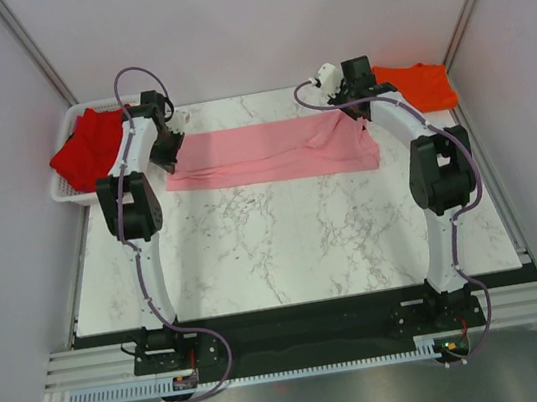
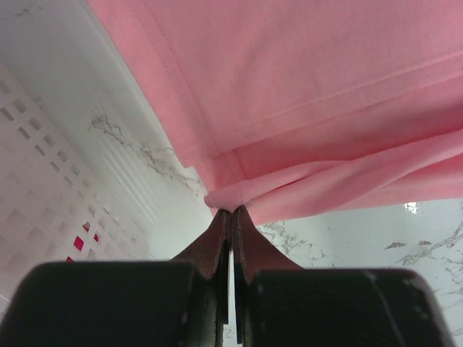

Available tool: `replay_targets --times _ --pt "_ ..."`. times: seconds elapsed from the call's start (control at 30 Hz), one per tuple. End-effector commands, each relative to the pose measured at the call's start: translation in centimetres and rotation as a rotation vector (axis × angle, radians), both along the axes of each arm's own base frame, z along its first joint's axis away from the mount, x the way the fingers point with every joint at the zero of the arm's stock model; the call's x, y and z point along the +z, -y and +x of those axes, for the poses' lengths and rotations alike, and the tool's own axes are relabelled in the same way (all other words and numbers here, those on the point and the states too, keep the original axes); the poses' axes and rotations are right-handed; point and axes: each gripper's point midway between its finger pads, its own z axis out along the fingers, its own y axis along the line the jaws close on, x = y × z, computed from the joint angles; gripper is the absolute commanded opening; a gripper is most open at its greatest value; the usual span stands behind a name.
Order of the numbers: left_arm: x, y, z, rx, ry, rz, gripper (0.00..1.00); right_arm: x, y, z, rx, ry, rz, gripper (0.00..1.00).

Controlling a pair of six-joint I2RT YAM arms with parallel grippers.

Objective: Fold and stack the t-shirts
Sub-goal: Fold the tshirt

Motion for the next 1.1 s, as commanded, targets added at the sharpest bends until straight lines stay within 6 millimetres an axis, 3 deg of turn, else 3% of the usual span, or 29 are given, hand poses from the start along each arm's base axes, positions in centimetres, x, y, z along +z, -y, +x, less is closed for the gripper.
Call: replay_targets --times 0.0,0.53,0.6,0.63,0.67,0.73,0.77,0.83,0.9,0.97,1.07 --pt "1.7 -0.5 1.3 0.024 0.069 0.023 0.02 1.4 0.3 1.3 -0.027 0.056 0.009 0.0" --pt "1.0 -0.7 2.2 0.035 0.083 0.061 0.02 0.3 1.0 1.4 -0.057 0.044 0.019 0.0" --pt "1.2 -0.6 2.3 0.041 0.092 0.072 0.12 0.3 1.0 1.5 -0.072 0.047 0.023 0.08" --pt "1.5 -0.7 2.2 0.048 0.097 0.078 0.32 0.4 1.3 1.5 -0.086 0.05 0.019 0.26" --pt "2.0 -0.5 2.3 0.047 0.107 0.078 0.41 0.9 1.3 1.4 -0.092 0.059 0.021 0.33" --pt "2.9 -0.4 2.1 0.053 0.122 0.069 0.47 1.8 1.5 1.3 -0.101 0.08 0.024 0.44" --pt "4.4 -0.2 2.0 0.049 0.149 0.061 0.51 2.9 1.4 1.1 -0.099 0.097 0.031 0.45" --pt "5.6 0.6 1.7 0.026 0.166 0.037 0.55 3.3 1.3 0.6 -0.089 0.098 0.043 0.47" --pt "6.8 1.5 1.2 -0.014 0.18 0.026 0.55 4.0 1.1 -0.1 -0.076 0.103 0.058 0.48" --pt "5.8 2.5 0.0 -0.055 0.14 -0.006 0.53 3.7 -0.2 -1.4 -0.005 0.062 0.1 0.48" --pt "3.4 3.5 -1.6 -0.108 0.066 -0.051 0.36 1.1 -2.0 -3.8 0.111 -0.049 0.129 0.47"
